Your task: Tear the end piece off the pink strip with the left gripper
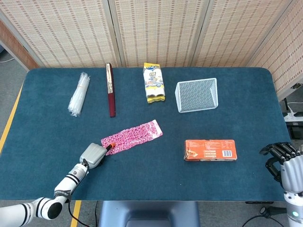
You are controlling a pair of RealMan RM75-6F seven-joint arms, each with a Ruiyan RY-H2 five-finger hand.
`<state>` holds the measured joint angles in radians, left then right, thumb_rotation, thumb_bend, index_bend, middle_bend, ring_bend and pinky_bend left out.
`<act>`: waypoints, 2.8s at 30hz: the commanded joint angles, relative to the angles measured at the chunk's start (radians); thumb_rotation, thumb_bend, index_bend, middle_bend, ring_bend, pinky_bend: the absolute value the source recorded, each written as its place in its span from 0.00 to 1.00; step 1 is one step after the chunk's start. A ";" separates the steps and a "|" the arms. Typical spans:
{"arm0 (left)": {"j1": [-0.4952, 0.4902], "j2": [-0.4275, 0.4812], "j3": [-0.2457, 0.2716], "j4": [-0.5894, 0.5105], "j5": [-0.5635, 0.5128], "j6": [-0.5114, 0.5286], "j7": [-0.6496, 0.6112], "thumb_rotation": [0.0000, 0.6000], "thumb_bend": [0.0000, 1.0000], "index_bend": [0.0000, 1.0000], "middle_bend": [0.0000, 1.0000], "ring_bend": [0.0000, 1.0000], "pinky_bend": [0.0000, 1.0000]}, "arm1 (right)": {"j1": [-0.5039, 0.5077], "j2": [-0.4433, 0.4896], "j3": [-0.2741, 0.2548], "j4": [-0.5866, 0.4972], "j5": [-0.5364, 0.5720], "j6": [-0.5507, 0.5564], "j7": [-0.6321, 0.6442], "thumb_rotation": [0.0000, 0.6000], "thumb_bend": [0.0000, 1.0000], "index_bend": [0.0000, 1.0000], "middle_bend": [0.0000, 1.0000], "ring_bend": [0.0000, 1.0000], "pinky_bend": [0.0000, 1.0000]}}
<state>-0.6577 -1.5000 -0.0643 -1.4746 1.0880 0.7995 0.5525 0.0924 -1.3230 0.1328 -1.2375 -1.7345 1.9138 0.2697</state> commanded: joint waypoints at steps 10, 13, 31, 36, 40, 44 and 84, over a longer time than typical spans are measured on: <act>0.004 0.033 0.031 -0.025 -0.056 0.041 0.002 1.00 0.81 0.31 0.66 0.70 0.64 | 0.008 0.006 -0.020 0.000 -0.006 -0.026 0.009 1.00 0.75 0.57 0.63 0.52 0.53; 0.014 0.048 0.039 -0.036 -0.061 0.060 -0.005 1.00 0.81 0.32 0.66 0.71 0.65 | 0.009 0.007 -0.023 -0.002 -0.006 -0.033 0.006 1.00 0.75 0.57 0.63 0.52 0.53; 0.058 0.103 0.080 -0.032 -0.069 0.106 -0.052 1.00 0.81 0.33 0.66 0.71 0.65 | 0.018 0.011 -0.040 -0.008 -0.009 -0.060 -0.008 1.00 0.74 0.57 0.63 0.52 0.53; 0.076 0.123 0.083 -0.038 -0.071 0.131 -0.066 1.00 0.81 0.33 0.66 0.70 0.65 | 0.018 0.013 -0.044 -0.010 -0.010 -0.066 -0.011 1.00 0.74 0.57 0.63 0.52 0.53; 0.091 0.139 0.086 -0.036 -0.077 0.145 -0.074 1.00 0.81 0.33 0.66 0.70 0.65 | 0.020 0.014 -0.046 -0.012 -0.008 -0.072 -0.014 1.00 0.74 0.57 0.63 0.52 0.53; 0.102 0.147 0.090 -0.029 -0.089 0.148 -0.077 1.00 0.81 0.34 0.66 0.70 0.65 | 0.021 0.014 -0.047 -0.013 -0.008 -0.074 -0.016 1.00 0.74 0.57 0.63 0.52 0.53; 0.003 0.065 0.000 -0.040 -0.054 0.116 -0.034 1.00 0.81 0.22 0.66 0.71 0.66 | 0.027 0.025 -0.052 -0.019 -0.003 -0.082 0.002 1.00 0.74 0.57 0.63 0.52 0.53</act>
<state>-0.6522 -1.4332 -0.0660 -1.5183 1.0380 0.9186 0.5156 0.1188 -1.2978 0.0811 -1.2568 -1.7378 1.8324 0.2721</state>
